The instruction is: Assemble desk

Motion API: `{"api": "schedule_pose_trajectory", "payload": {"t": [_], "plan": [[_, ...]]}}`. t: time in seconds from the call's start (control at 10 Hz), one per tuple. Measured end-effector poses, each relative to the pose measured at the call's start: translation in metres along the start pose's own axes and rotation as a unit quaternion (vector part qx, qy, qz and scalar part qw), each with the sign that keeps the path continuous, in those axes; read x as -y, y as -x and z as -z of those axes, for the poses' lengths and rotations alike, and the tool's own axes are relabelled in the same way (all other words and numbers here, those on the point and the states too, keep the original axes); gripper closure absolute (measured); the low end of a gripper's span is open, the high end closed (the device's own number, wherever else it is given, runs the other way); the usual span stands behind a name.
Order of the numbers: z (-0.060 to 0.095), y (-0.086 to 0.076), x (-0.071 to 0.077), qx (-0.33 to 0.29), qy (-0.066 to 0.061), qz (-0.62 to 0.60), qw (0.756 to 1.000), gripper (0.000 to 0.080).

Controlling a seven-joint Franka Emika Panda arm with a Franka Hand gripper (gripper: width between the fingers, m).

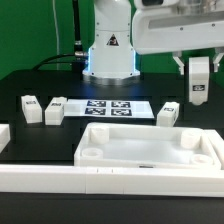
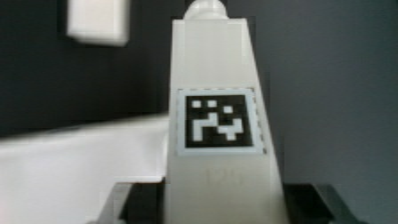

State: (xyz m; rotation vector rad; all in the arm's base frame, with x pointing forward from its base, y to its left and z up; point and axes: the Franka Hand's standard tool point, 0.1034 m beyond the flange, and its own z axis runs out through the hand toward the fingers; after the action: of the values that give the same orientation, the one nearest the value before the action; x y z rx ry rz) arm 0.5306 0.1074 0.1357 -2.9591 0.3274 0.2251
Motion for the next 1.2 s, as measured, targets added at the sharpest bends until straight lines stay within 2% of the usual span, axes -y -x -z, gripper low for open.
{"api": "schedule_pose_trajectory", "payload": {"t": [0.2,0.4,0.7,0.8,0.9,1.2], "plan": [[0.025,-0.014,-0.002,-0.071,0.007,0.037,0.997,0.0509],[0.039,-0.031,-0.003,-0.139,-0.002,0.05,0.989,0.0509],[0.032,-0.028,0.005,-0.241,-0.017,0.063,0.968,0.0509],[0.027,-0.029,0.017,-0.288,-0.02,0.089,0.953,0.0509],[0.023,-0.032,0.018,-0.298,-0.011,0.12,0.947,0.0509],[0.038,-0.057,-0.001,-0.299,0.017,0.161,0.94,0.0509]]}}
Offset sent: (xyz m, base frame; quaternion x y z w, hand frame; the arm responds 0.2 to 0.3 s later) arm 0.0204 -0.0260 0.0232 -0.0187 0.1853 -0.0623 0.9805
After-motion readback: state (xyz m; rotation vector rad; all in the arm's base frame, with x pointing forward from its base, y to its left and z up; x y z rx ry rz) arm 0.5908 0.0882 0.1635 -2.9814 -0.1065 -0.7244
